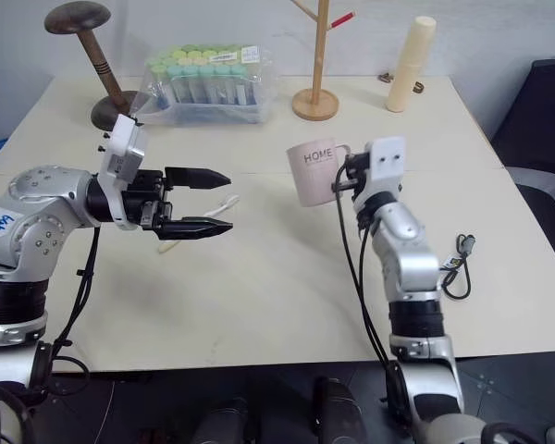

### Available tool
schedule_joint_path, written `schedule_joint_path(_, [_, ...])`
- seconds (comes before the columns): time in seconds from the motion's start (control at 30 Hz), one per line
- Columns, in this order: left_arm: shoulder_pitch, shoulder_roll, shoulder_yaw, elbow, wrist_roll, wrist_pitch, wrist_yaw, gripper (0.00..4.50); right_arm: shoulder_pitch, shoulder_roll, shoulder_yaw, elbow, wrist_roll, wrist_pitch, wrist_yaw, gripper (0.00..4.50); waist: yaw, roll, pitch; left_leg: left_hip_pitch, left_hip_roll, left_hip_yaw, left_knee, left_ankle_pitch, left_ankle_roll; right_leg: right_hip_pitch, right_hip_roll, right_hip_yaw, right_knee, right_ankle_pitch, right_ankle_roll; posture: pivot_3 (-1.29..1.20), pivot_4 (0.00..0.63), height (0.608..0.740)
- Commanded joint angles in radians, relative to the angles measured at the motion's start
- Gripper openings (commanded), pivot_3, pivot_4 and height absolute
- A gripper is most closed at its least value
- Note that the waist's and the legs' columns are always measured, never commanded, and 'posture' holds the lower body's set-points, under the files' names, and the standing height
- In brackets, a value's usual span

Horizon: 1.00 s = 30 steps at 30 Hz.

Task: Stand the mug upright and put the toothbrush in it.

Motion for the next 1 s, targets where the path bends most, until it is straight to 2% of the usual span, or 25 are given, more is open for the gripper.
schedule_joint_path(0.03, [-0.015, 0.034, 0.031, -0.012, 0.005, -0.01, -0.013, 4.5, 0.008, 0.012, 0.014, 0.007, -0.036, -0.139, -0.009, 0.07, 0.0, 0.0, 0.0, 0.0, 0.0, 0.0, 0.0, 0.0, 0.0, 0.0, 0.0, 0.0, 0.0, 0.0, 0.0, 0.0, 0.15, 0.74])
schedule_joint_path(0.17, [-0.013, 0.043, 0.038, -0.007, -0.002, -0.003, -0.011, 4.5, 0.06, 0.022, 0.059, 0.041, -0.096, -0.311, -0.006, 0.07, -0.001, 0.001, 0.0, 0.0, 0.001, -0.001, 0.0, 0.0, 0.0, 0.0, 0.0, 0.0, 0.0, 0.0, 0.0, 0.0, 0.15, 0.74])
schedule_joint_path(0.37, [0.007, 0.046, 0.035, -0.018, -0.007, 0.015, -0.012, 4.5, 0.173, 0.018, 0.076, 0.05, -0.098, -0.377, 0.029, 0.07, 0.003, 0.001, 0.0, 0.0, 0.001, -0.003, 0.0, 0.0, 0.0, 0.0, 0.0, 0.0, 0.0, 0.0, 0.0, 0.0, 0.15, 0.74])
schedule_joint_path(0.4, [0.008, 0.044, 0.033, -0.019, -0.006, 0.015, -0.011, 4.5, 0.199, 0.012, 0.076, 0.033, -0.091, -0.375, 0.043, 0.56, 0.003, 0.001, 0.0, 0.0, 0.001, -0.004, 0.0, 0.0, 0.0, 0.0, 0.0, 0.0, 0.0, 0.0, 0.0, 0.0, 0.15, 0.74])
schedule_joint_path(0.53, [0.008, 0.032, 0.025, -0.027, -0.005, 0.021, -0.005, 4.5, 0.269, -0.01, 0.069, -0.035, -0.077, -0.36, 0.082, 1.7, 0.003, 0.001, 0.0, 0.0, 0.001, -0.005, 0.0, 0.0, 0.0, 0.0, 0.0, 0.0, 0.0, 0.0, 0.0, 0.0, 0.15, 0.74])
schedule_joint_path(0.73, [0.019, 0.015, 0.005, -0.041, -0.002, 0.015, -0.007, 4.5, 0.319, -0.064, 0.043, -0.165, -0.053, -0.287, 0.122, 3.78, 0.004, 0.001, 0.0, 0.001, 0.001, -0.007, 0.0, 0.0, 0.0, 0.0, 0.0, 0.001, 0.0, 0.0, 0.0, 0.0, 0.15, 0.74])
schedule_joint_path(0.8, [0.021, 0.013, 0.003, -0.041, -0.001, 0.014, -0.008, 4.5, 0.335, -0.09, 0.047, -0.202, -0.017, -0.212, 0.169, 4.42, 0.005, 0.001, 0.0, 0.001, 0.001, -0.007, 0.0, 0.0, 0.0, 0.0, 0.0, 0.001, 0.0, 0.0, 0.0, 0.0, 0.15, 0.74])
schedule_joint_path(1.0, [0.031, 0.015, 0.011, -0.026, 0.007, 0.002, -0.005, 4.5, 0.406, -0.197, 0.03, -0.349, 0.076, 0.043, 0.263, 4.47, 0.011, 0.001, 0.0, 0.001, 0.001, -0.007, 0.001, 0.0, 0.0, 0.001, 0.0, 0.001, 0.0, 0.0, 0.0, 0.0, 0.15, 0.74])
